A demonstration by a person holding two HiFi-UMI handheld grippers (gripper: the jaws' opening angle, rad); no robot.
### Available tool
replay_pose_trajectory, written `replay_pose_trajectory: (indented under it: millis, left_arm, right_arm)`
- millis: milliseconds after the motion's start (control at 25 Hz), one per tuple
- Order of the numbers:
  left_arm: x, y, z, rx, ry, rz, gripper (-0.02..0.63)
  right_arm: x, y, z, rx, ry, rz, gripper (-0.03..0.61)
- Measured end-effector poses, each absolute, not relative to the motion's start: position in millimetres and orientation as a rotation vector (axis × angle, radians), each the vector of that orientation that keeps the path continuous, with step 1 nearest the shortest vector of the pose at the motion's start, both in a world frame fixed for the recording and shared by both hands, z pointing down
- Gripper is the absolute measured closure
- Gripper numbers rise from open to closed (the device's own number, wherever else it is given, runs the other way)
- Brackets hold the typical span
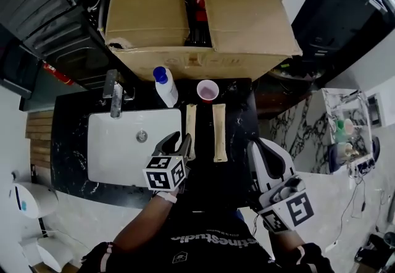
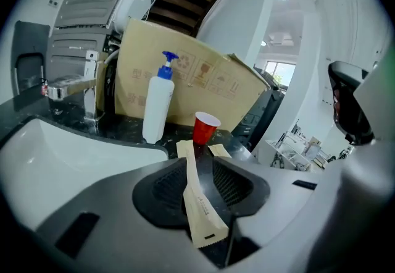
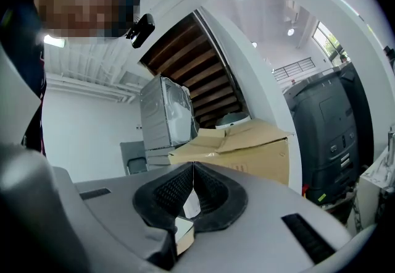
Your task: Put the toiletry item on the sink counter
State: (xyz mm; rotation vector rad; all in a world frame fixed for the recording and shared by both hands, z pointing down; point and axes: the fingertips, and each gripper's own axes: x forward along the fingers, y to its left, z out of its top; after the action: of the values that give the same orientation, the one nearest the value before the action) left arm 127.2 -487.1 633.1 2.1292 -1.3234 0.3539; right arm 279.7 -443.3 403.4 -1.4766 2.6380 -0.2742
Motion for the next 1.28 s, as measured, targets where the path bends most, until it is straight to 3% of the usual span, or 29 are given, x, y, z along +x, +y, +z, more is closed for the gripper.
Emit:
replay_pose_trajectory:
  millis: [200, 400, 720, 1280]
  left_arm:
    - [99.9, -463.3, 583.9, 2.272, -1.32, 0.288, 0.491]
    - [52.8, -433.8, 537.8, 2.394, -1.364, 0.231, 0.557]
    - [-21.2, -358.0, 492.4, 2.5, -1.38, 0.088, 0.595]
    - [-80.0, -234.9, 381.7, 2.858, -1.198, -0.27, 0.598]
  right_arm:
    - [260.3, -415.7, 388.6, -1.487, 2.671, -0.201, 0.54]
    - [233.0, -386.1, 364.6, -1.473, 2.653, -0.122, 0.54]
    - [173.8, -314.3, 329.8, -1.451, 2.647, -0.001, 0.54]
    - [116.3, -193.7, 318.8, -1.513, 2.644, -0.025, 0.54]
